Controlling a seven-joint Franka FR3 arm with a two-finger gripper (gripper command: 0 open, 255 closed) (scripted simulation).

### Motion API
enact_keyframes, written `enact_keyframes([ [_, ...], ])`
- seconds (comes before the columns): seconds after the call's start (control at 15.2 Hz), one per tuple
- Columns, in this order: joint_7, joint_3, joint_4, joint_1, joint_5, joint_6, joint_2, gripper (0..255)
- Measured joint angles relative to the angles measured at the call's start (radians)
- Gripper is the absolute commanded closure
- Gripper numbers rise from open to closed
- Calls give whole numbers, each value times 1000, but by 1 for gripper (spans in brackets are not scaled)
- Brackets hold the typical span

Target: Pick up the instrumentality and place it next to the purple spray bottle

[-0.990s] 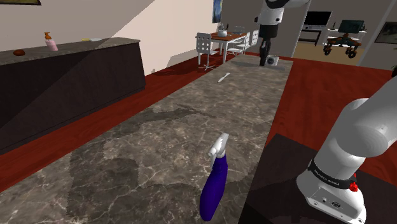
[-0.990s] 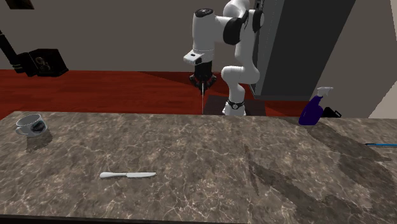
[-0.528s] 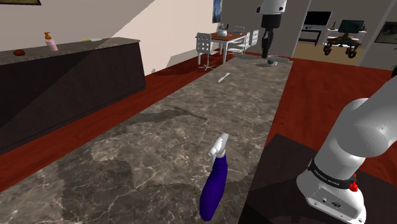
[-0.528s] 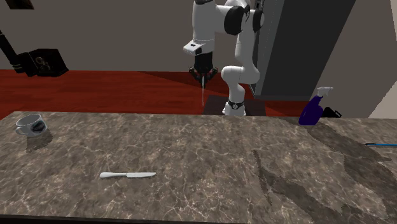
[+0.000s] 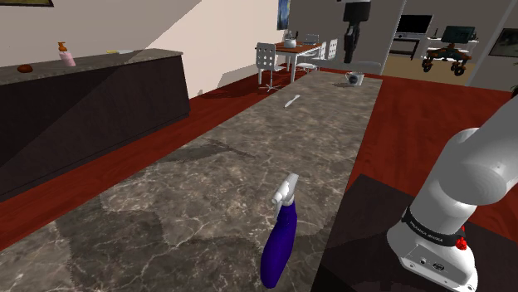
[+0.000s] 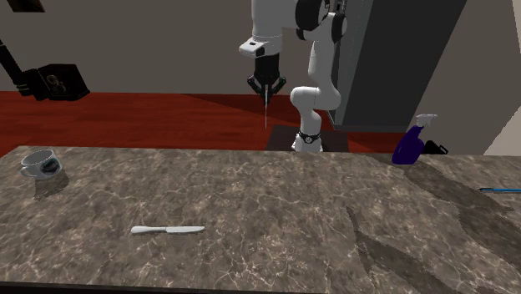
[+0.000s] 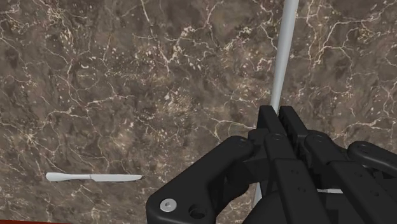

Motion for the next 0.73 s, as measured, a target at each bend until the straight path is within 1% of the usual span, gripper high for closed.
enact_keyframes([
  [0.26, -6, 0, 73, 1, 4, -56, 17, 255],
  [0.4, 5, 9, 87, 6, 7, -74, 15, 255],
  [0.73, 121, 94, 12, 36, 22, -90, -70, 255],
])
